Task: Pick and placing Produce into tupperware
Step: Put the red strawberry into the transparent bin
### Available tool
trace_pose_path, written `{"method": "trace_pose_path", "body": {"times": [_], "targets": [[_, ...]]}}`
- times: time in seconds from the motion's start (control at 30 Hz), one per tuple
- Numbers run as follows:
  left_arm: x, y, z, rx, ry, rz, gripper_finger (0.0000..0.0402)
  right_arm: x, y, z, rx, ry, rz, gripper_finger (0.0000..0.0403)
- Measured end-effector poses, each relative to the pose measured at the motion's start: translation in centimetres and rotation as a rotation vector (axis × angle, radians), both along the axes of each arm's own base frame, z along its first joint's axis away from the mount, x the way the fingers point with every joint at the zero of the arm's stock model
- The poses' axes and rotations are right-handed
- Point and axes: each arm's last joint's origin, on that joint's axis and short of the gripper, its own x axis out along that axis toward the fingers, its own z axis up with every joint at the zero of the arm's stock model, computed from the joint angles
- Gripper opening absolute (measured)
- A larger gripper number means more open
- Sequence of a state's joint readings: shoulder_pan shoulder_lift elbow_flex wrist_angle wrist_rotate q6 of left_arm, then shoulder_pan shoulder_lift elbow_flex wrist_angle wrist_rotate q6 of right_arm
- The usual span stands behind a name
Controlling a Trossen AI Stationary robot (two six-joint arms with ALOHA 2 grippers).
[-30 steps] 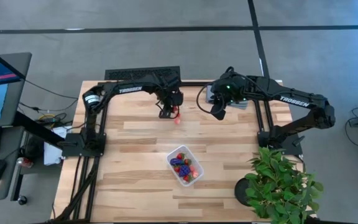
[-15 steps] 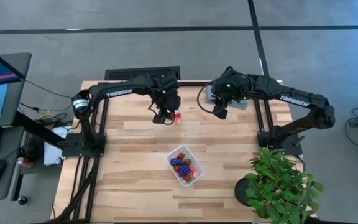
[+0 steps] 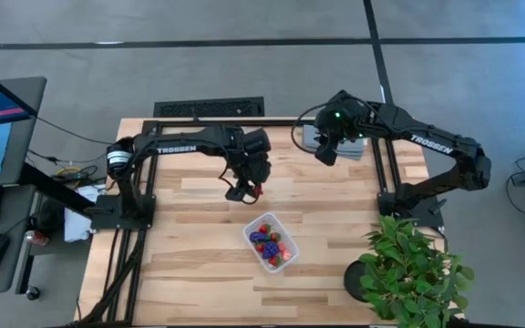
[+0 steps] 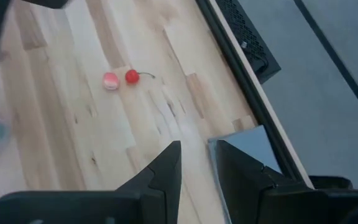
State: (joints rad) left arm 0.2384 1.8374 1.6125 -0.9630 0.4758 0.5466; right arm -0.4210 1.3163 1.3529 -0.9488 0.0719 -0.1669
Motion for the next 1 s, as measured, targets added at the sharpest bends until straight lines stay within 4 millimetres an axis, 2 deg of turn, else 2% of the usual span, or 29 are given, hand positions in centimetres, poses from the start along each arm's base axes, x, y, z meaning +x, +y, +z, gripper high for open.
{"method": "trace_pose_path", "body": {"times": [0.17,0.57,0.77,1.0], "targets": [[0.7,-1.4,0.1,0.006,-0.022,0.013,0.0148,-0.6,-1.0,-0.1,0.008,0.017,-0.046,0.0122],[2.5,-6.6,0.6,0.127,-0.101,0.066,0.0148,-2.3,-3.6,-0.2,0.013,0.027,-0.179,0.0122],[3.4,-9.2,-0.6,0.135,-0.075,0.118,0.0148,-2.7,-4.4,-0.1,0.003,0.017,-0.207,0.0122],[4.2,-12.5,-3.6,0.13,0.023,0.134,0.0148,-2.6,-4.6,0.0,-0.019,0.005,-0.191,0.0122]]}}
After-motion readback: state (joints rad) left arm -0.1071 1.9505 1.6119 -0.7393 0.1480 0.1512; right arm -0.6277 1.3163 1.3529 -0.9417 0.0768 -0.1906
